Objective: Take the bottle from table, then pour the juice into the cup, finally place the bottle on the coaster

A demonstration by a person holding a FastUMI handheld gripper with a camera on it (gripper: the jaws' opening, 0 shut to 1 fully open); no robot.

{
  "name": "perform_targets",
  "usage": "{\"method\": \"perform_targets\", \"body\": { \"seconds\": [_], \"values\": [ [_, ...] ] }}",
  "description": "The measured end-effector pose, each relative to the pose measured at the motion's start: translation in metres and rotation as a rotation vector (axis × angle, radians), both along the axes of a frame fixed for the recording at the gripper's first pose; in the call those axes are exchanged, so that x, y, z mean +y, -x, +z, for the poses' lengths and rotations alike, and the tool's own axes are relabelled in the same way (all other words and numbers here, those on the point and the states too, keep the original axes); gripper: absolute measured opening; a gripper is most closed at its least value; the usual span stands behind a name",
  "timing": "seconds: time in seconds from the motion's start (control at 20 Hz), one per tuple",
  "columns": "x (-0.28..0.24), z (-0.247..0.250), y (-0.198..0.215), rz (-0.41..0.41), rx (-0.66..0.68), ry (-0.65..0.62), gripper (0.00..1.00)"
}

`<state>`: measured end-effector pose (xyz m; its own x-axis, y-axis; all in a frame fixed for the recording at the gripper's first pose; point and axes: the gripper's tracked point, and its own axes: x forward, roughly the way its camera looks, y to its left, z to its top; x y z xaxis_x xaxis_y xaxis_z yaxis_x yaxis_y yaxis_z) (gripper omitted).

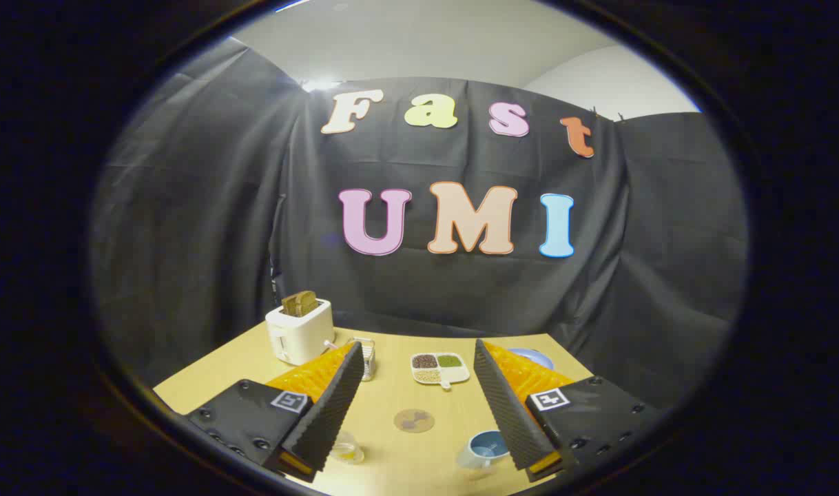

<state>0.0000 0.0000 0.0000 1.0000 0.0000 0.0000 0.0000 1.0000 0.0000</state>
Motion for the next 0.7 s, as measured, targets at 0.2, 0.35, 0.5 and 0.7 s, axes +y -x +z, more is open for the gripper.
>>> {"method": "perform_targets", "body": {
  "seconds": [0.2, 0.35, 0.5, 0.7],
  "values": [
    [0.012, 0.002, 0.008, 0.010, -0.010, -0.011, 1.00],
    [0.025, 0.001, 0.011, 0.023, -0.013, -0.023, 1.00],
    [0.036, -0.005, 0.017, 0.039, -0.004, -0.020, 1.00],
    [0.058, -0.014, 0.023, 0.069, 0.007, -0.003, 1.00]
  ]
}}
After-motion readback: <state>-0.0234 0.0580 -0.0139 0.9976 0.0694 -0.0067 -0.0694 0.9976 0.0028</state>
